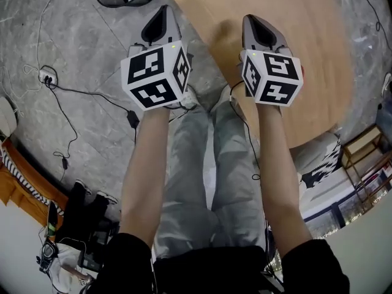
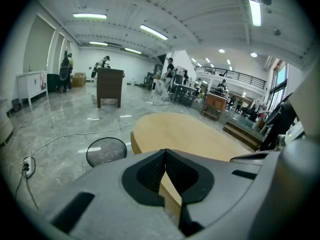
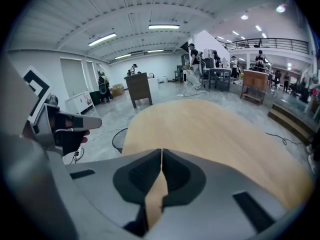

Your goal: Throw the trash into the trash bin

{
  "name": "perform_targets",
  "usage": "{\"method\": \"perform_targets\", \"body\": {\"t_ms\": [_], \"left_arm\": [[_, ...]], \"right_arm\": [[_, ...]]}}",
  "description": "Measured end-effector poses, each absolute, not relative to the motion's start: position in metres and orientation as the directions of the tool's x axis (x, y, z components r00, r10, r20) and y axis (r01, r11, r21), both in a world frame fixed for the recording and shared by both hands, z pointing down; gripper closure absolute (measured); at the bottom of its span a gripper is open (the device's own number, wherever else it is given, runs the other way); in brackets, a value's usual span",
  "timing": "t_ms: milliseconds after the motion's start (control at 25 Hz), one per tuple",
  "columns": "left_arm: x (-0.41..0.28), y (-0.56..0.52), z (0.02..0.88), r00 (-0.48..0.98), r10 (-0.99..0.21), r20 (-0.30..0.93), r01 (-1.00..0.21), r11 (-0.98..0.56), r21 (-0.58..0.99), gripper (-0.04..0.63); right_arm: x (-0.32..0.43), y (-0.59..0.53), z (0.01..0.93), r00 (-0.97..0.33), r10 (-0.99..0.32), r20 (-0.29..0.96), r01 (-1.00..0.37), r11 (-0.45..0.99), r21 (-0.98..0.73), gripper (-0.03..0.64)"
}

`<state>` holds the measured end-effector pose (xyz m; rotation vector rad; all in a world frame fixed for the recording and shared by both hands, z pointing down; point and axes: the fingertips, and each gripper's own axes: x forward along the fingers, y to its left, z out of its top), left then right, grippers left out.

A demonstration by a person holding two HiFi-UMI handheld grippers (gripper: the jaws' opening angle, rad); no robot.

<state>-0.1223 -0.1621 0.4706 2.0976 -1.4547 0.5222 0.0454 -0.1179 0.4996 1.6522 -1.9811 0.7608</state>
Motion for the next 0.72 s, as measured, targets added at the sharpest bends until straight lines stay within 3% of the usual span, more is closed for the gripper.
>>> {"method": "perform_targets", "body": {"t_ms": [720], "left_arm": [[0.069, -0.048, 0.487, 0.538, -0.536, 0.65, -0.826, -0.488, 0.281, 0.588]], "right_arm": [[0.219, 0.048, 0.527, 0.002, -0.658, 0.753, -0.999, -0.028, -0.022, 0.601]]}}
